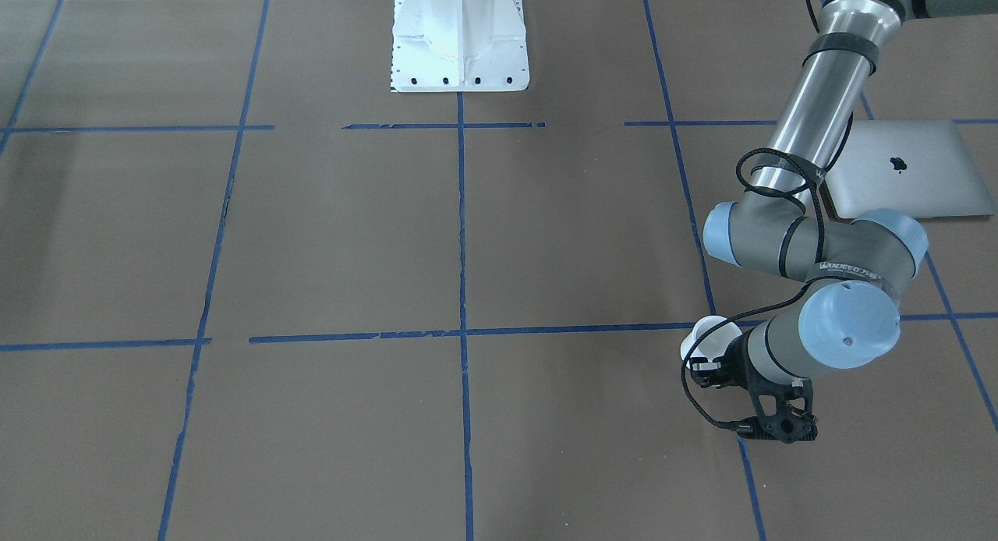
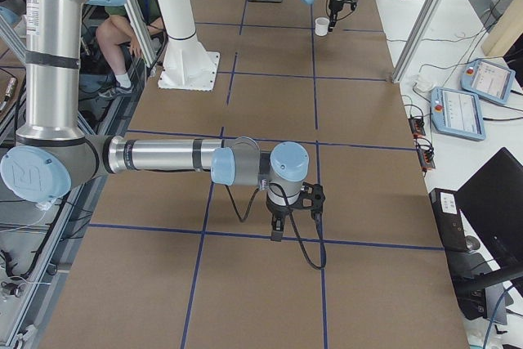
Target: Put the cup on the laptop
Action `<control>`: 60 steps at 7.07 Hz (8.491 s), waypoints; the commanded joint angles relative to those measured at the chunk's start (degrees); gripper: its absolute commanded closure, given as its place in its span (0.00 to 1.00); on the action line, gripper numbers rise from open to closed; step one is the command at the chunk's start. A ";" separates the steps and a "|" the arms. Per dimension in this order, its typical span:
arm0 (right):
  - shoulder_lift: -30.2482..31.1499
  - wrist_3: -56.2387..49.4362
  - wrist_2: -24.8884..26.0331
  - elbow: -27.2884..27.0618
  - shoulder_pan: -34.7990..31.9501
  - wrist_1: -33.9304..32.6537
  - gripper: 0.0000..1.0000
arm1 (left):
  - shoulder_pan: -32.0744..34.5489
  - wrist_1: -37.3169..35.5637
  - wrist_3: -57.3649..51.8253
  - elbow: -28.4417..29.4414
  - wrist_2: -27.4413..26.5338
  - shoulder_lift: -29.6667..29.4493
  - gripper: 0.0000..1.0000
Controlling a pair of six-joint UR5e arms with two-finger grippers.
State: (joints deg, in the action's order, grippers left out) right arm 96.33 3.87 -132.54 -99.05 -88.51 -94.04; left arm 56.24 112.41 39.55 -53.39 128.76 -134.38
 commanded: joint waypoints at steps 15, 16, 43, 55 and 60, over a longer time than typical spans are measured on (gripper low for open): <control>0.00 0.00 0.00 0.00 0.00 0.00 0.00 | 16.70 9.19 -15.30 -42.16 2.46 61.50 1.00; 0.00 0.00 0.00 0.00 0.00 0.00 0.00 | 16.70 12.10 -8.50 -41.80 1.85 62.48 1.00; 0.00 0.00 0.00 0.00 0.00 0.00 0.00 | 37.18 -27.60 -50.27 -39.95 8.26 45.18 0.00; 0.00 0.00 0.00 0.00 0.00 0.00 0.00 | 37.10 -27.51 -50.10 -39.69 7.73 44.91 0.00; 0.00 0.00 0.00 0.00 0.00 0.00 0.00 | 37.10 -27.60 -50.10 -40.13 7.65 44.91 0.00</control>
State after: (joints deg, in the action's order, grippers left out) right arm 96.33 3.87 -132.54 -99.05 -88.51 -94.04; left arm 93.34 84.82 -10.55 -93.39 136.47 -89.43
